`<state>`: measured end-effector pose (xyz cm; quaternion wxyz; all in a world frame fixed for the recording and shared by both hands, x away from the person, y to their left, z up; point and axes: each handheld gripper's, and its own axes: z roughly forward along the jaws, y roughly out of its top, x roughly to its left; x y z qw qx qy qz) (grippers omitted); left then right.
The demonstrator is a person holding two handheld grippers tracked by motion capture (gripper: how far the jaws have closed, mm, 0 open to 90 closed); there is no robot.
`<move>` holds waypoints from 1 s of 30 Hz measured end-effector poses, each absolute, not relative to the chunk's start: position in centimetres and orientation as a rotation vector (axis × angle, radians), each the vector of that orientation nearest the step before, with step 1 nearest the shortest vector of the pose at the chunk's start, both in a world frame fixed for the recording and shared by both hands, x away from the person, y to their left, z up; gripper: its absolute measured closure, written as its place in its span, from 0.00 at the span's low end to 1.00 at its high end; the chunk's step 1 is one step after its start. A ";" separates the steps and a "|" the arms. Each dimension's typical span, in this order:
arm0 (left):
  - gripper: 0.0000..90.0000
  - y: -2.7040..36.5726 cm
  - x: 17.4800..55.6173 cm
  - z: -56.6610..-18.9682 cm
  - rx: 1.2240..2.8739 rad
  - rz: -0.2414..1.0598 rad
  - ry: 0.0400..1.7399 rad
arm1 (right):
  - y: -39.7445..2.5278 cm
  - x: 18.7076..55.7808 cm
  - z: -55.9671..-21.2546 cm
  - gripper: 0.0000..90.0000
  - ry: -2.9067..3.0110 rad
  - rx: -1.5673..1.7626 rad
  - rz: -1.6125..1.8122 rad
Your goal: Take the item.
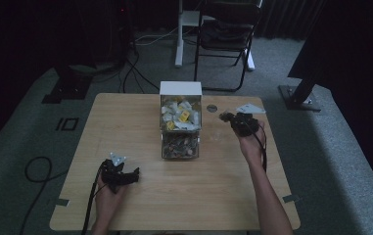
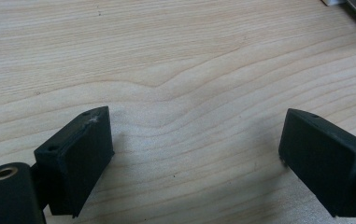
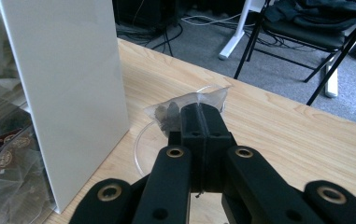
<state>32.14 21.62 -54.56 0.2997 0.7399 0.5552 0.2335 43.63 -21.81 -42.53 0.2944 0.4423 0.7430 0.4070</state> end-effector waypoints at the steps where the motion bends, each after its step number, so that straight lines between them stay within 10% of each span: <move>1: 0.12 21.6 32.1 -54.6 1.963 0.620 1.475 | -21.8 43.7 -42.6 1.00 1.980 1.179 1.080; 7: 0.12 21.6 32.1 -54.6 1.965 0.620 1.474 | -21.6 44.1 -43.0 1.00 1.989 1.188 1.075; 15: 0.12 21.6 32.1 -54.6 1.964 0.620 1.474 | -21.1 44.1 -42.6 0.45 1.993 1.179 1.056; 30: 0.12 21.6 32.1 -54.6 1.964 0.620 1.474 | -21.9 43.4 -44.8 0.30 2.020 1.240 1.047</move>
